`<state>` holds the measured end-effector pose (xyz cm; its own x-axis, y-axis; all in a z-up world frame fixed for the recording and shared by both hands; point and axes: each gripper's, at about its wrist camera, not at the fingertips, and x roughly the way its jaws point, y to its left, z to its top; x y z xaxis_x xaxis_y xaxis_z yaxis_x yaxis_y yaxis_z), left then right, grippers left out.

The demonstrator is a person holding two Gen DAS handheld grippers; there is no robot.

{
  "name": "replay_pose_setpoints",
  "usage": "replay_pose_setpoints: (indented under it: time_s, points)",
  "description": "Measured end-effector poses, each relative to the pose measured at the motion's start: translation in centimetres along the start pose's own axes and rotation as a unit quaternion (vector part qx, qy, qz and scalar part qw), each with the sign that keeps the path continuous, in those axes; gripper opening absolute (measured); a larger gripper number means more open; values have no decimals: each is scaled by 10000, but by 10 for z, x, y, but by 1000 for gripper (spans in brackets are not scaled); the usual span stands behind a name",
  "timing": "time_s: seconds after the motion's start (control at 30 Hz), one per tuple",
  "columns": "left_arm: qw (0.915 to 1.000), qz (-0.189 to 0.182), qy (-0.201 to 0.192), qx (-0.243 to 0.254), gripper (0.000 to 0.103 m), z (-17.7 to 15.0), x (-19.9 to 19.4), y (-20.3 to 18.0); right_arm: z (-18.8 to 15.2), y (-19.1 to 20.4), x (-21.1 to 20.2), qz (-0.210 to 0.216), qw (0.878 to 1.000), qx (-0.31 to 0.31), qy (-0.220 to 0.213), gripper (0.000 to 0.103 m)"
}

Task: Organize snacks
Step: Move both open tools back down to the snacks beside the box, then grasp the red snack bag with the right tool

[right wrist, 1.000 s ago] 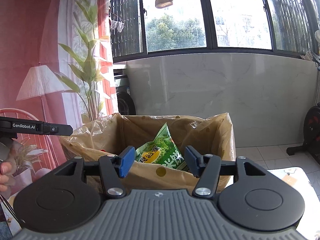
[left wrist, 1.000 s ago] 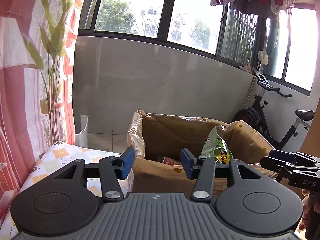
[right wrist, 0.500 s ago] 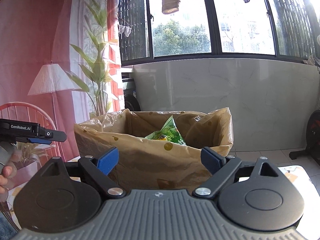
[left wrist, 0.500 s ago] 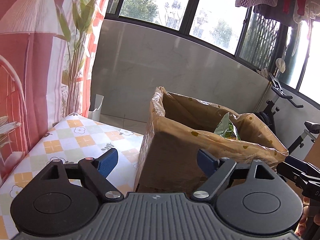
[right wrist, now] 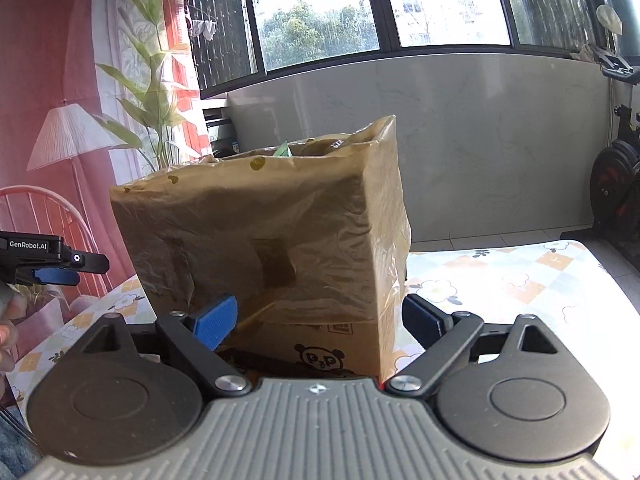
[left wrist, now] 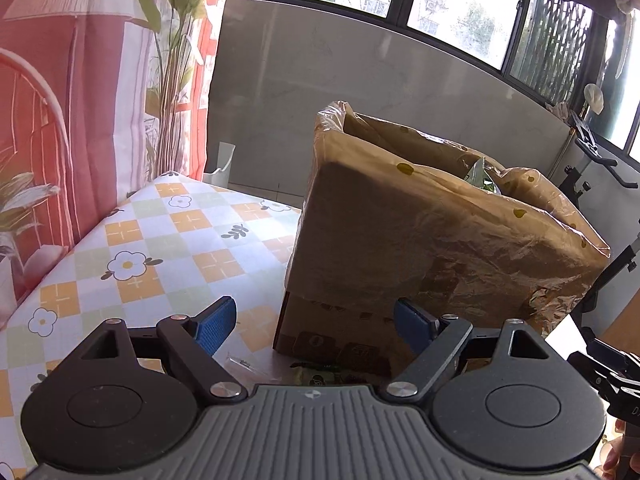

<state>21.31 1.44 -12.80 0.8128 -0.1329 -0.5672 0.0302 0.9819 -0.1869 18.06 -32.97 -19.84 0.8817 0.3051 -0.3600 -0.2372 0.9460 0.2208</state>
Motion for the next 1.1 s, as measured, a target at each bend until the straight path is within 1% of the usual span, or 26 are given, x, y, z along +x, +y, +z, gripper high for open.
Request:
replay_pose_setpoints:
  time_s: [0.17,0.3,0.43,0.6,0.7,0.8,0.9,1.0,1.1]
  points:
    - [9998,195,-81,-32,87,2,-4,-2,-14,-21,1,-304,9992,206,168,92]
    - [9997,246,24,-78,87,-1,3,-3,-24,-34,0,-753,9969,115,207,92]
    - [9991,376,121,-147,87,-3,11,1,-31,-44,6,-905,9952,163,349,92]
    - [9987,437,202,-181,86,-6,19,2,-41,-52,24,-791,9942,0,727,90]
    - [9986,418,263,-162,86,-8,20,2,-46,-53,41,-643,9919,-180,1077,90]
    - [9986,434,291,-123,86,-10,20,1,-51,-52,55,-608,9904,-345,1195,90]
    - [9985,447,305,-86,86,-11,21,1,-52,-49,70,-612,9872,-683,1306,91]
    - [9985,422,344,-71,86,-11,21,0,-53,-47,87,-560,9816,-971,1545,91]
    - [9986,388,340,-82,86,-12,21,0,-56,-49,95,-356,9798,-963,1718,91]
